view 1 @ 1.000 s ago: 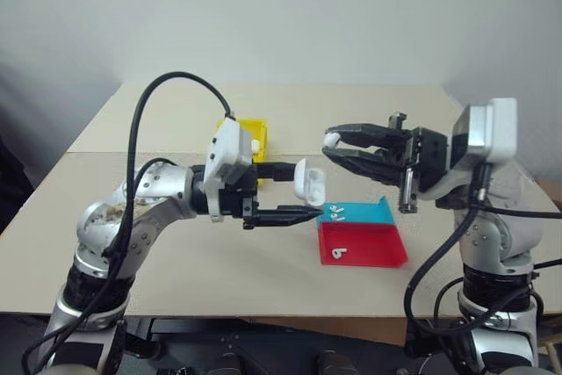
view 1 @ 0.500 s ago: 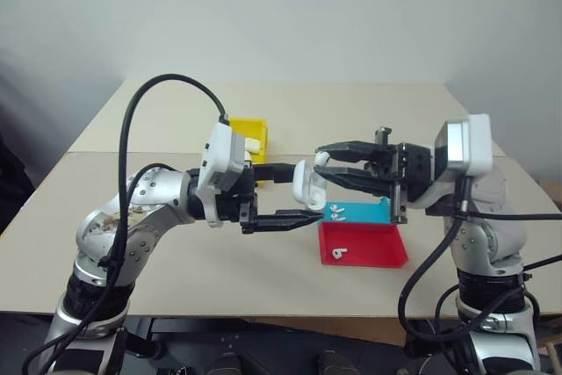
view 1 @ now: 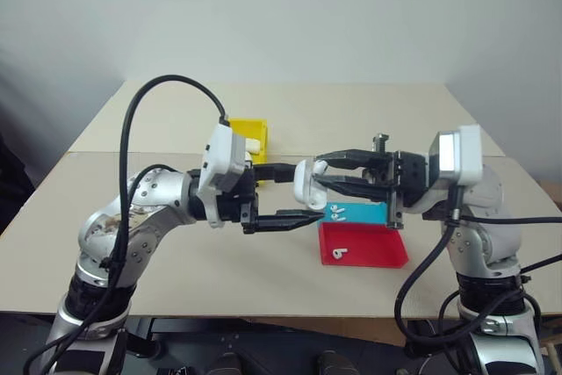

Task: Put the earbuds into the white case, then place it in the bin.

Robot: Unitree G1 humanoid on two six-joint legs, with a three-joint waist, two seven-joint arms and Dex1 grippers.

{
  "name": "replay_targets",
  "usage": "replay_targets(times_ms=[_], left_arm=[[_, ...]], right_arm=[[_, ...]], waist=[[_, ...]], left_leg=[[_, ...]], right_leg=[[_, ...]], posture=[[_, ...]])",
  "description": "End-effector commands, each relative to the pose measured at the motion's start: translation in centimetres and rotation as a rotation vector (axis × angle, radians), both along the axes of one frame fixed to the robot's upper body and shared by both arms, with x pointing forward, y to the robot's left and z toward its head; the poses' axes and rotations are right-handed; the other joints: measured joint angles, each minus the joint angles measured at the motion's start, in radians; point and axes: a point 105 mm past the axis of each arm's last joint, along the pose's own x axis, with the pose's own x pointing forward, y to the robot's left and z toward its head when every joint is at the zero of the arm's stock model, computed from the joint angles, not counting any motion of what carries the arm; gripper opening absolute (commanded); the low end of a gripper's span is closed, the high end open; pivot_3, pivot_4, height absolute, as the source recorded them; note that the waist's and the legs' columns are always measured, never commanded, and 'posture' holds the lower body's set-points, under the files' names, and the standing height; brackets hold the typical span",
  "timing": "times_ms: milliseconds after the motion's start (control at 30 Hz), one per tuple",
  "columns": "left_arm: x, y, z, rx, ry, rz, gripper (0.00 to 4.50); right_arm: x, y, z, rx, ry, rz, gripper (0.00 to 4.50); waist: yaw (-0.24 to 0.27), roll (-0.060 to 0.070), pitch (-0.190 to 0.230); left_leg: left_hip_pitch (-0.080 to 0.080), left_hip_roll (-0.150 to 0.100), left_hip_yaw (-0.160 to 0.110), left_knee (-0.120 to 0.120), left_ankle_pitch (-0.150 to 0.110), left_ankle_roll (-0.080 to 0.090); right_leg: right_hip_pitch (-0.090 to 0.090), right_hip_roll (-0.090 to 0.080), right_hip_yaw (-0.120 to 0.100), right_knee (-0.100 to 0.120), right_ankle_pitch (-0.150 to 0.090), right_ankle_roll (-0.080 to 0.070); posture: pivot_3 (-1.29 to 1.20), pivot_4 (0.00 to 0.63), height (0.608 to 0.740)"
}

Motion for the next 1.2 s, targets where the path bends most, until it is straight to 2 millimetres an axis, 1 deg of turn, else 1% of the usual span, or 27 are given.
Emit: replay_targets(times_ms=[33, 67, 100, 133, 300, 367, 467, 533, 600, 667, 700, 733, 833, 900, 1000, 1067, 1200], left_arm=[[-0.6, -0.2, 0.8, -0.023, -0.057, -0.030, 2.75], [-0.6, -0.2, 0.8, -0.023, -0.056, -0.028, 2.75], [-0.5, -0.2, 0.7, -0.022, -0.054, -0.024, 2.75], [-0.5, -0.2, 0.6, -0.020, -0.052, -0.022, 2.75], [-0.2, 0.0, 0.2, -0.012, -0.039, -0.004, 2.75], [0.0, 0.5, -0.4, 0.010, -0.027, 0.019, 2.75], [0.5, 2.1, -2.3, 0.086, -0.004, 0.085, 2.75], [0.4, 3.5, -3.8, 0.157, 0.019, 0.129, 2.75], [0.2, 4.4, -4.6, 0.196, 0.036, 0.151, 2.75], [-0.2, 5.3, -5.4, 0.223, 0.061, 0.165, 2.75], [-0.5, 5.6, -5.9, 0.241, 0.064, 0.172, 2.75], [-0.6, 5.8, -6.1, 0.252, 0.064, 0.176, 2.75], [-1.0, 6.0, -6.8, 0.261, 0.075, 0.177, 2.75], [-1.3, 5.9, -7.1, 0.267, 0.075, 0.173, 2.75], [-1.3, 5.6, -7.3, 0.267, 0.073, 0.172, 2.75], [-1.2, 5.4, -7.4, 0.268, 0.067, 0.174, 2.75], [-1.4, 5.0, -7.2, 0.252, 0.065, 0.160, 2.75]], right_arm=[[-0.3, -0.4, 0.4, -0.003, -0.049, -0.012, 1.67], [-0.4, -0.4, 0.4, -0.009, -0.057, -0.015, 1.94], [-0.4, -0.4, 0.4, -0.018, -0.063, -0.015, 2.35], [-0.5, -0.4, 0.3, -0.029, -0.070, -0.014, 2.62], [-0.7, -0.7, 0.2, -0.048, -0.089, -0.015, 2.62], [-0.8, -1.2, 0.6, -0.040, -0.099, -0.016, 2.62], [-0.4, -2.2, 1.6, -0.053, -0.066, -0.041, 2.62], [1.5, -2.7, 1.1, -0.190, -0.030, -0.144, 2.62], [3.0, -3.2, 0.6, -0.306, -0.006, -0.228, 2.62], [5.4, -4.0, -0.6, -0.478, 0.035, -0.315, 2.62], [6.3, -4.4, -1.2, -0.572, 0.065, -0.336, 2.62], [6.8, -4.7, -1.6, -0.628, 0.084, -0.343, 2.62], [9.4, -5.4, -3.8, -0.878, 0.069, -0.420, 2.62], [10.7, -5.3, -4.7, -0.979, 0.079, -0.447, 2.62], [12.3, -4.9, -5.6, -1.079, 0.092, -0.478, 2.62], [13.2, -4.5, -6.5, -1.156, 0.087, -0.490, 2.62], [14.1, -4.0, -7.9, -1.249, 0.073, -0.490, 2.62]], waist=[[0.000, 0.000, 0.000], [0.000, 0.000, 0.000], [0.000, 0.000, 0.000], [0.000, 0.000, 0.000], [0.000, 0.000, 0.000], [-0.001, 0.000, 0.000], [-0.003, 0.000, 0.000], [-0.006, 0.001, 0.001], [-0.004, 0.001, 0.001], [-0.005, 0.001, 0.001], [-0.008, 0.001, 0.001], [-0.007, 0.001, 0.001], [-0.005, 0.001, 0.001], [-0.003, 0.001, 0.001], [-0.003, 0.001, 0.001], [-0.003, 0.001, 0.001], [-0.003, 0.001, 0.001]], left_leg=[[0.000, 0.000, 0.000, 0.000, 0.000, 0.000], [0.000, 0.000, 0.000, 0.000, 0.000, 0.000], [0.000, 0.000, 0.000, 0.000, 0.000, 0.000], [0.000, 0.000, 0.000, 0.000, 0.000, 0.000], [0.000, 0.000, 0.000, 0.000, 0.000, 0.000], [0.000, 0.000, 0.000, 0.000, 0.000, 0.000], [0.000, 0.000, 0.000, 0.000, 0.000, 0.000], [0.000, 0.000, 0.000, 0.000, 0.000, 0.000], [0.000, 0.000, 0.001, 0.000, 0.000, 0.000], [0.001, 0.000, 0.001, -0.001, 0.000, 0.000], [0.001, 0.000, 0.001, -0.001, 0.000, 0.000], [0.001, 0.000, 0.002, -0.001, 0.000, 0.000], [0.000, 0.000, 0.002, -0.002, 0.000, 0.000], [-0.001, 0.000, 0.002, -0.002, 0.000, 0.000], [-0.001, 0.000, 0.002, -0.003, 0.000, 0.000], [-0.001, 0.000, 0.002, -0.003, 0.000, 0.000], [-0.001, 0.000, 0.002, -0.003, 0.000, 0.000]], right_leg=[[0.000, 0.000, 0.000, 0.000, 0.000, 0.000], [0.000, 0.000, 0.000, 0.000, 0.000, 0.000], [0.000, 0.000, 0.000, 0.000, 0.000, 0.000], [0.000, 0.000, 0.000, 0.000, 0.000, 0.000], [0.000, 0.000, 0.000, 0.000, 0.000, 0.000], [0.000, 0.000, 0.000, 0.000, 0.000, 0.000], [0.000, 0.000, 0.000, 0.000, 0.000, 0.000], [0.000, 0.000, 0.000, 0.000, 0.000, -0.001], [-0.001, 0.000, 0.000, 0.000, -0.003, -0.005], [-0.001, 0.000, 0.000, 0.000, -0.004, -0.007], [-0.002, -0.001, 0.001, 0.000, -0.004, -0.007], [-0.002, -0.001, 0.001, 0.000, -0.004, -0.008], [-0.002, -0.001, 0.001, -0.001, -0.004, -0.008], [-0.003, -0.001, 0.001, -0.002, -0.004, -0.008], [-0.003, -0.001, 0.001, -0.003, -0.004, -0.008], [-0.004, 0.000, 0.001, -0.002, -0.002, -0.004], [-0.004, 0.000, 0.000, -0.002, -0.001, -0.003]], posture=[[0.00, 0.150, 0.740], [0.00, 0.150, 0.740], [0.00, 0.150, 0.740], [0.00, 0.150, 0.740], [0.00, 0.150, 0.740], [0.00, 0.150, 0.740], [0.00, 0.150, 0.740], [0.00, 0.150, 0.740], [0.00, 0.150, 0.740], [0.00, 0.150, 0.740], [0.00, 0.150, 0.740], [0.00, 0.150, 0.740], [0.00, 0.150, 0.740], [0.00, 0.150, 0.740], [0.00, 0.150, 0.740], [0.00, 0.150, 0.740], [0.00, 0.150, 0.740]])
